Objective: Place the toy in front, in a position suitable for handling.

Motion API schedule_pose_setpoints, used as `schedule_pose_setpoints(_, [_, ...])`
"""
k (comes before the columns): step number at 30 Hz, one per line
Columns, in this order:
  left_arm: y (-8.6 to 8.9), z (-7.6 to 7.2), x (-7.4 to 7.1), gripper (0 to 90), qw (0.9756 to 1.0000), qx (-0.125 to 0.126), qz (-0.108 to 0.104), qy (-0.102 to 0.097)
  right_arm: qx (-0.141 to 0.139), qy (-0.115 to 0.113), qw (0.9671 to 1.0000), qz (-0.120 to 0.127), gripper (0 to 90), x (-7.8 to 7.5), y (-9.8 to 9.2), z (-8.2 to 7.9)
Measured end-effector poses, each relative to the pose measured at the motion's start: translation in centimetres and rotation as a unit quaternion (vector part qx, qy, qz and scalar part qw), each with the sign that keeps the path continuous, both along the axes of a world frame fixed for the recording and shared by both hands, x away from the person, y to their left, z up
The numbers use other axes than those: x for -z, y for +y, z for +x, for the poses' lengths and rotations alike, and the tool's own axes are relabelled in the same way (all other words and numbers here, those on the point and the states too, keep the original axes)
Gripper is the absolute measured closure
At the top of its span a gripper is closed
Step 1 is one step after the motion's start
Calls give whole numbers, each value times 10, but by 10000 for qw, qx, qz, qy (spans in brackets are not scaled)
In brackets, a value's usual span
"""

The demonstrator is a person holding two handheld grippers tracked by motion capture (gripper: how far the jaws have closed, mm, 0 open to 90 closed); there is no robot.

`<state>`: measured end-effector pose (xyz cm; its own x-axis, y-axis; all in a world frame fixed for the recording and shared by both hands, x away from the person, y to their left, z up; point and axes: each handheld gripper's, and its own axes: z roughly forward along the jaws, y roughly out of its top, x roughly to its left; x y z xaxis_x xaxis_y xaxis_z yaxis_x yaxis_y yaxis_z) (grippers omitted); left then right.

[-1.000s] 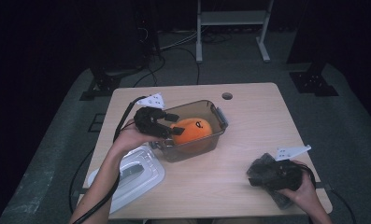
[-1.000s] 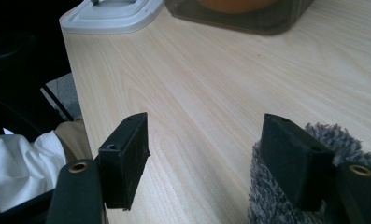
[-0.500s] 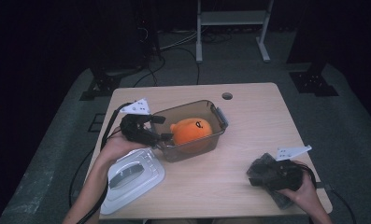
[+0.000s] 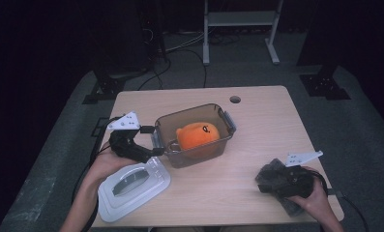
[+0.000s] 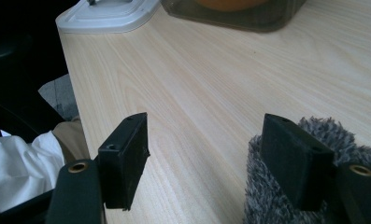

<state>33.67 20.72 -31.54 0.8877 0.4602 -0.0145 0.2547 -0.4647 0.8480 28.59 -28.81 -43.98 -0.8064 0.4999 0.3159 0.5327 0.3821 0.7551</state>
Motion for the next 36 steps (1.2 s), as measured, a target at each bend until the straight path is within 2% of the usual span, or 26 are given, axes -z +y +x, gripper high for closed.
schedule_pose_setpoints(6, [12, -9, 6, 113, 10000, -75, -14, -20, -5, 15, 10000, -10, 308, 0, 0, 0])
schedule_pose_setpoints(18, [33, -21, 24, 96, 9995, -292, 98, -72, -2, 42, 10000, -55, 291, 2, 1, 0])
schedule_pose_setpoints(23, [43, -28, 33, 96, 9993, -361, -5, -93, 10, 47, 10000, -42, 290, 2, 0, -1])
schedule_pose_setpoints(30, [53, -33, 43, 97, 9990, -440, -19, -92, 11, 44, 10000, -54, 290, 2, 1, -1])
schedule_pose_setpoints(32, [55, -35, 46, 97, 9988, -474, 30, -116, 10, 31, 10000, -57, 290, 2, 1, -1])
schedule_pose_setpoints(36, [62, -39, 57, 97, 9986, -529, -21, -99, 20, 34, 10000, -53, 290, 2, 0, -1])
